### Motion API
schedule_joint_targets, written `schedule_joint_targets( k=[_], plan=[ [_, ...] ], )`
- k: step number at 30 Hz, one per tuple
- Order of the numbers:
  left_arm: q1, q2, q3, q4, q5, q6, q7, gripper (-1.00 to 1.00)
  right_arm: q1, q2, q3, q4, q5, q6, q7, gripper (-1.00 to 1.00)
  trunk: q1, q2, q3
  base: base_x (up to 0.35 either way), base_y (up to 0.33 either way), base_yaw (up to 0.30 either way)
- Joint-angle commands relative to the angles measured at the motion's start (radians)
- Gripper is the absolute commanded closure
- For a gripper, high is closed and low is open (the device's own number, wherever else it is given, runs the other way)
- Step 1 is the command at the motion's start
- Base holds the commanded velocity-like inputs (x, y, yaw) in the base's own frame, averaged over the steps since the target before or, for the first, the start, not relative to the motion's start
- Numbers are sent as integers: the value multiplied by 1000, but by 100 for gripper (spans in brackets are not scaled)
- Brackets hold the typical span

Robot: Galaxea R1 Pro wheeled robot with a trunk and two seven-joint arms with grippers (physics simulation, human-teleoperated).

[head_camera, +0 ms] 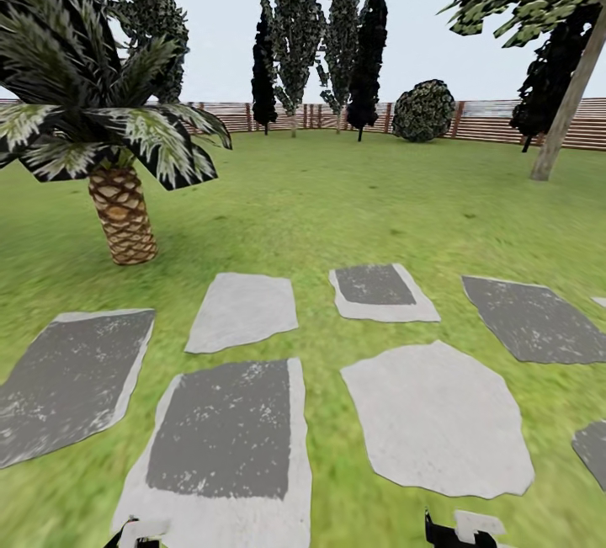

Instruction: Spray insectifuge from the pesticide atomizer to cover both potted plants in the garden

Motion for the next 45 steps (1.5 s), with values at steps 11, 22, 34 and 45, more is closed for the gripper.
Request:
schedule_joint_targets(
  k=[11,22,34,45],
  plan=[
    [-1,0,4,1,-10,-3,5,100,2,0,9,0,-5,-2,-4,-100,0,0,-1,340,0,0],
    [-1,0,6,1,-11,-3,5,100,2,0,9,0,-5,-2,-4,-100,0,0,-1,340,0,0],
    [-1,-5,3,3,-10,-3,5,100,2,0,9,0,-5,-2,-5,-100,0,0,-1,196,0,0],
    [-1,-4,3,5,-11,-3,5,100,2,0,9,0,-5,-2,-4,-100,0,0,-1,120,0,0]
  ],
)
